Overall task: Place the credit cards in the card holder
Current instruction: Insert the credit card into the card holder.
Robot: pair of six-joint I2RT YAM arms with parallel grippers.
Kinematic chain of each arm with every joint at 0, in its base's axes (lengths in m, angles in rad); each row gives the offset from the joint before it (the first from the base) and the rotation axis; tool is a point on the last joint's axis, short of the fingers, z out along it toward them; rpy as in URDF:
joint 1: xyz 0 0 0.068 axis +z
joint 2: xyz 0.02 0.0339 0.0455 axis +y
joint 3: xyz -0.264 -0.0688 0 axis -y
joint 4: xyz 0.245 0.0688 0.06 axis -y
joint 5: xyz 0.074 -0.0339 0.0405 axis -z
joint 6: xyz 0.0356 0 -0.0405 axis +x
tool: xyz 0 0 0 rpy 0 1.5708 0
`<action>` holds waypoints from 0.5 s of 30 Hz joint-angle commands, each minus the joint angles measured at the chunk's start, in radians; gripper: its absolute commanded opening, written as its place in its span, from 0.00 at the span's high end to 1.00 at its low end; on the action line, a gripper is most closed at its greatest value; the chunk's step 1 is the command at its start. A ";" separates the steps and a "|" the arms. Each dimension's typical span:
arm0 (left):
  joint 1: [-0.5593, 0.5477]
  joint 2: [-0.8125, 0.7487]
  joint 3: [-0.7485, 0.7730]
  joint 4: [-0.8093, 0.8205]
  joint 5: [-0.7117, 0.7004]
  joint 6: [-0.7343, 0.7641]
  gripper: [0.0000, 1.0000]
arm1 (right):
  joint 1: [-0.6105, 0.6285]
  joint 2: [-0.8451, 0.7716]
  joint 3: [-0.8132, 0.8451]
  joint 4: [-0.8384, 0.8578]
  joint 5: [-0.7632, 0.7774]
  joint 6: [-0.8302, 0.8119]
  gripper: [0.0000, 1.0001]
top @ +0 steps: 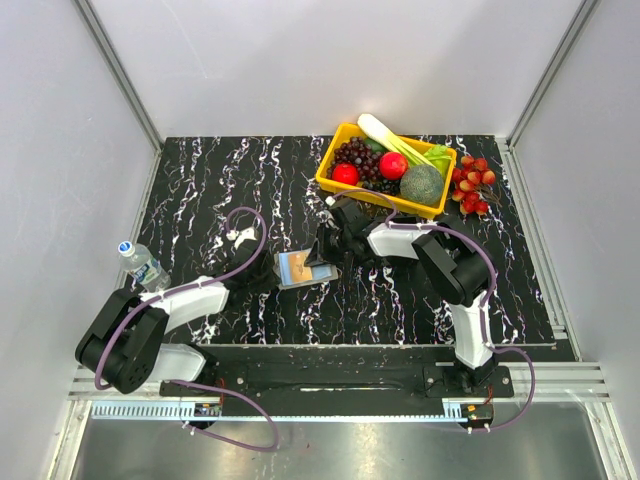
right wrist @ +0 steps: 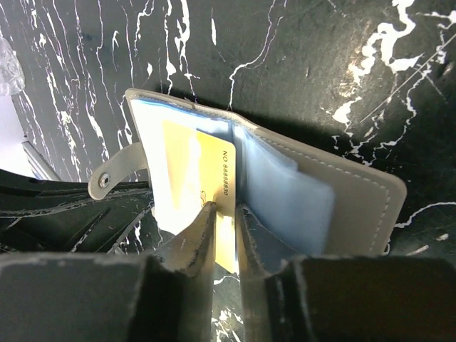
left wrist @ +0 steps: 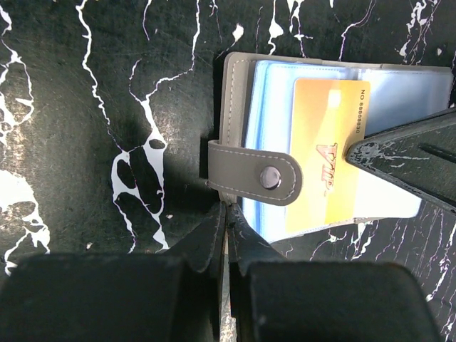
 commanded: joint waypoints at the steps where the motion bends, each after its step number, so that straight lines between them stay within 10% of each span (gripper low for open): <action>1: -0.007 0.021 -0.012 -0.058 0.030 0.008 1.00 | -0.009 -0.022 -0.009 -0.046 0.029 -0.034 0.81; 15: -0.007 0.038 -0.008 -0.041 0.039 0.013 1.00 | 0.010 0.041 0.026 0.045 -0.132 -0.016 0.96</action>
